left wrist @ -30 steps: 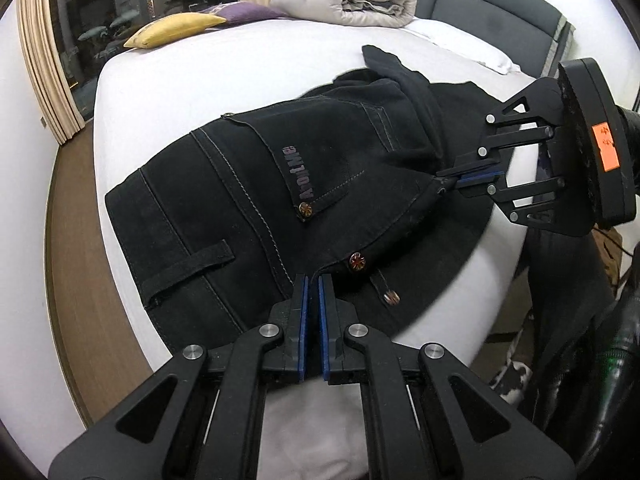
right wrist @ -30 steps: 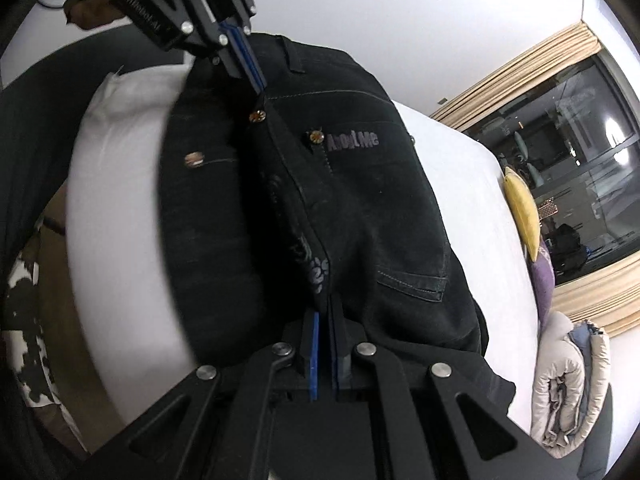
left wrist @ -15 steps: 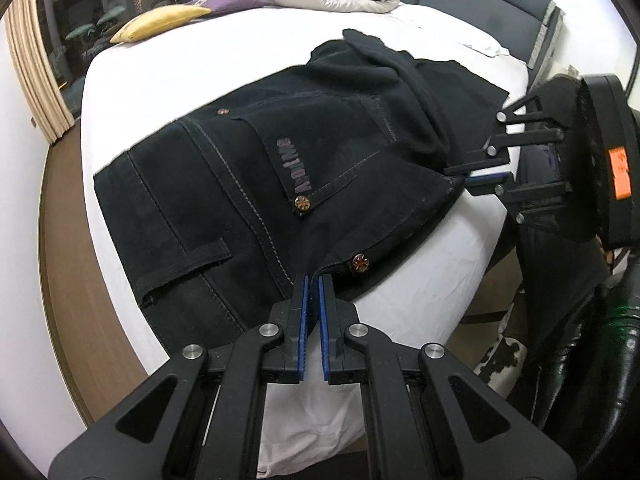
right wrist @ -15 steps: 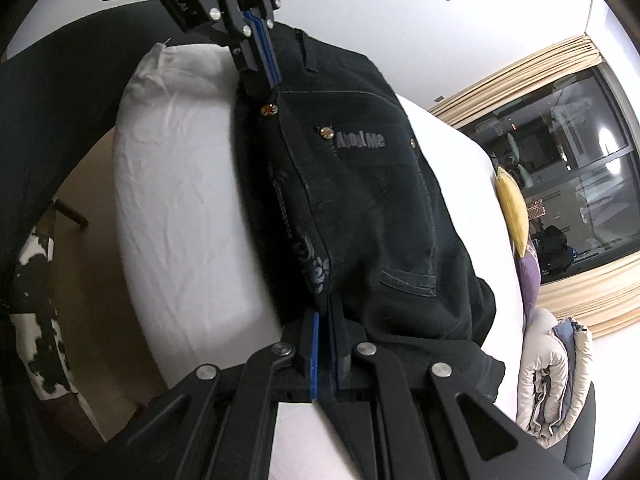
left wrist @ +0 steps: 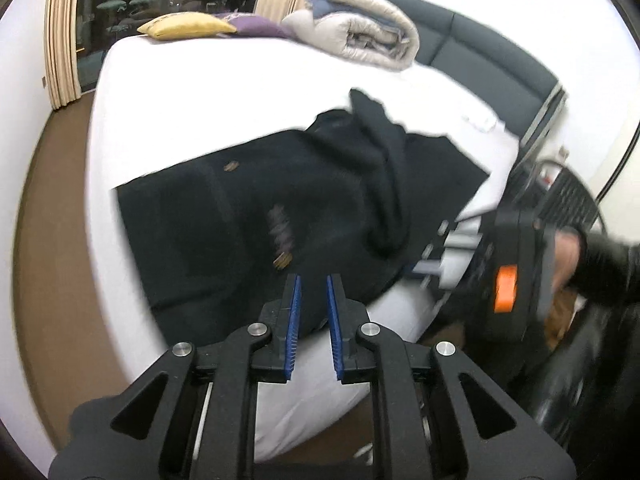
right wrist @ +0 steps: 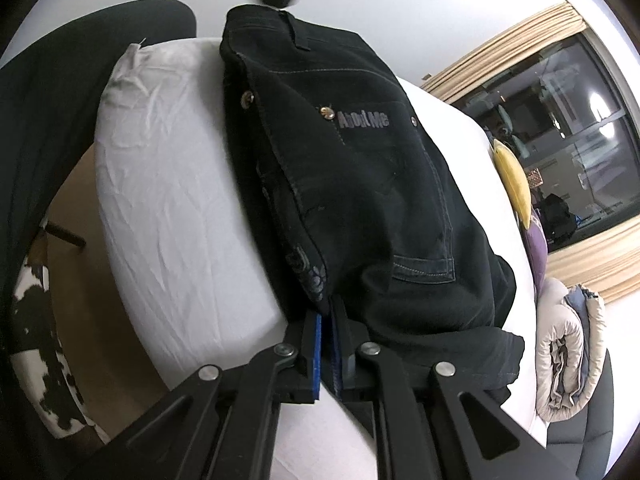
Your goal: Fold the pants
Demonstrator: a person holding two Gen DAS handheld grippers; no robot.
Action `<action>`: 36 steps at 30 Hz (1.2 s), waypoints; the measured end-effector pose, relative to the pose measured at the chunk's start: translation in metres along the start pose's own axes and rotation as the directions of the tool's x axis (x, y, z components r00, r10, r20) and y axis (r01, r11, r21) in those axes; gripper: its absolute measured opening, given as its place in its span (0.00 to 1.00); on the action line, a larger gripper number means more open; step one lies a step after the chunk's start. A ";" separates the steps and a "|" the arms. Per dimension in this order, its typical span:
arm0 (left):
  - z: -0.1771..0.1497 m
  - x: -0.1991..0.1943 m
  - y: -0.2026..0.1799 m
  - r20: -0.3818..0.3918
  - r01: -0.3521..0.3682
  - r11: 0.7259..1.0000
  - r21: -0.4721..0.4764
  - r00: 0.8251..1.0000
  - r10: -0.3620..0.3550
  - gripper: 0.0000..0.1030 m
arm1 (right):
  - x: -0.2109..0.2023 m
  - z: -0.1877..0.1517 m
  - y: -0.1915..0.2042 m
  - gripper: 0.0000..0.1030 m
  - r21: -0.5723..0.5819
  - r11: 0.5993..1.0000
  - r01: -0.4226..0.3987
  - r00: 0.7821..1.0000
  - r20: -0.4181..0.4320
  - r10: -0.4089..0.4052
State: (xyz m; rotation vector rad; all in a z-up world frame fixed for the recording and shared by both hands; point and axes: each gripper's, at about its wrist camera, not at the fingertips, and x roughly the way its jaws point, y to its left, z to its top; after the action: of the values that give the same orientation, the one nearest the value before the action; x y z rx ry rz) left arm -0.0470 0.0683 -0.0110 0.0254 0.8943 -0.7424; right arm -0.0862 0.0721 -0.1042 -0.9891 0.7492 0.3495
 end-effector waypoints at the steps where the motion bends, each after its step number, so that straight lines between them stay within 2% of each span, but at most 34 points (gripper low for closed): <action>1: 0.006 0.012 -0.006 0.001 0.002 1.000 -0.009 1.000 -0.002 0.12 | -0.001 0.000 0.002 0.08 0.005 1.000 0.001 1.000 -0.002 -0.001; 4: 0.018 0.058 -0.012 -0.026 -0.005 0.998 -0.069 1.000 0.003 0.12 | 0.000 0.000 -0.001 0.08 0.044 0.999 -0.002 1.000 -0.006 0.003; 7: 0.019 0.106 0.006 -0.112 -0.056 0.983 -0.176 0.993 0.037 0.12 | -0.002 -0.001 0.001 0.09 0.088 0.996 -0.007 1.000 -0.006 0.008; 10: 0.025 0.121 0.022 -0.107 -0.015 0.971 -0.237 0.994 -0.011 0.12 | -0.002 -0.006 -0.003 0.09 0.123 0.992 -0.014 1.000 0.004 0.014; 13: 0.031 0.127 0.029 -0.129 -0.015 0.973 -0.230 0.991 -0.016 0.12 | -0.006 -0.009 -0.010 0.11 0.176 0.984 -0.040 0.999 0.016 0.037; 14: 0.031 0.129 0.031 -0.130 -0.011 0.973 -0.230 0.991 -0.020 0.12 | -0.008 -0.011 -0.014 0.17 0.199 0.978 -0.064 0.998 0.023 0.060; 15: 0.032 0.130 0.033 -0.128 -0.008 0.973 -0.232 0.992 -0.023 0.11 | -0.014 -0.014 -0.028 0.31 0.265 0.954 -0.137 0.990 0.052 0.128; 16: 0.033 0.135 0.032 -0.128 -0.005 0.972 -0.236 0.991 -0.026 0.11 | -0.022 -0.021 -0.050 0.38 0.356 0.902 -0.243 0.970 0.118 0.214; 17: 0.033 0.137 0.034 -0.126 0.000 0.971 -0.240 0.991 -0.032 0.11 | -0.028 -0.029 -0.071 0.48 0.426 0.852 -0.304 0.952 0.177 0.250; 18: 0.035 0.139 0.036 -0.125 0.002 0.970 -0.245 0.992 -0.034 0.10 | -0.033 -0.040 -0.098 0.51 0.510 0.788 -0.345 0.937 0.235 0.258; 20: 0.039 0.147 0.039 -0.126 0.005 0.968 -0.250 0.991 -0.038 0.10 | -0.033 -0.072 -0.163 0.53 0.681 0.618 -0.393 0.919 0.317 0.236; 21: 0.042 0.151 0.039 -0.129 0.004 0.968 -0.250 0.991 -0.038 0.10 | -0.030 -0.091 -0.192 0.54 0.747 0.529 -0.403 0.915 0.345 0.210; 22: 0.044 0.154 0.038 -0.132 0.003 0.969 -0.248 0.991 -0.037 0.10 | -0.023 -0.118 -0.230 0.54 0.817 0.407 -0.409 0.912 0.375 0.163; 23: 0.046 0.156 0.038 -0.135 0.001 0.969 -0.247 0.990 -0.036 0.10 | -0.019 -0.133 -0.249 0.54 0.845 0.341 -0.412 0.911 0.390 0.136; 24: 0.046 0.156 0.039 -0.139 0.001 0.968 -0.251 0.990 -0.037 0.10 | -0.007 -0.161 -0.281 0.54 0.880 0.224 -0.418 0.908 0.407 0.094; 25: 0.047 0.157 0.040 -0.142 0.001 0.967 -0.256 0.989 -0.039 0.10 | 0.003 -0.180 -0.300 0.54 0.897 0.138 -0.420 0.908 0.414 0.070; 26: 0.048 0.159 0.041 -0.145 0.003 0.965 -0.263 0.989 -0.042 0.10 | 0.022 -0.210 -0.328 0.54 0.912 0.000 -0.410 0.911 0.410 0.037; 27: 0.048 0.160 0.042 -0.145 0.004 0.964 -0.266 0.988 -0.044 0.10 | 0.036 -0.228 -0.342 0.55 0.912 -0.088 -0.400 0.915 0.404 0.021; 29: 0.046 0.160 0.044 -0.142 0.008 0.963 -0.269 0.989 -0.048 0.10 | 0.066 -0.261 -0.367 0.55 0.902 -0.230 -0.366 0.925 0.379 0.014; 30: 0.046 0.161 0.045 -0.140 0.013 0.962 -0.273 0.989 -0.053 0.10 | 0.083 -0.276 -0.378 0.55 0.899 -0.288 -0.330 0.938 0.346 0.005; 31: 0.044 0.161 0.046 -0.138 0.016 0.961 -0.276 0.989 -0.056 0.10 | 0.095 -0.286 -0.385 0.55 0.890 -0.326 -0.318 0.942 0.336 0.000; 32: 0.043 0.161 0.047 -0.138 0.018 0.960 -0.280 0.989 -0.059 0.10 | 0.113 -0.301 -0.392 0.55 0.867 -0.391 -0.307 0.943 0.334 0.000; 33: 0.043 0.161 0.048 -0.139 0.021 0.958 -0.285 0.988 -0.063 0.10 | 0.125 -0.308 -0.400 0.55 0.858 -0.431 -0.278 0.951 0.309 0.003; 35: 0.040 0.157 0.052 -0.139 0.023 0.958 -0.286 0.988 -0.066 0.09 | 0.141 -0.318 -0.407 0.55 0.848 -0.468 -0.248 0.959 0.285 0.009; 36: 0.040 0.158 0.052 -0.138 0.029 0.961 -0.274 0.988 -0.070 0.09 | 0.151 -0.321 -0.409 0.55 0.839 -0.482 -0.254 0.955 0.298 0.015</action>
State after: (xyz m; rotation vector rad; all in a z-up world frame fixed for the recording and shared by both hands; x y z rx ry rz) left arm 0.0747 0.0042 -0.1129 -0.1887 1.1351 -0.6648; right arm 0.1271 -0.4233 -0.0625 1.0847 0.6869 -0.1628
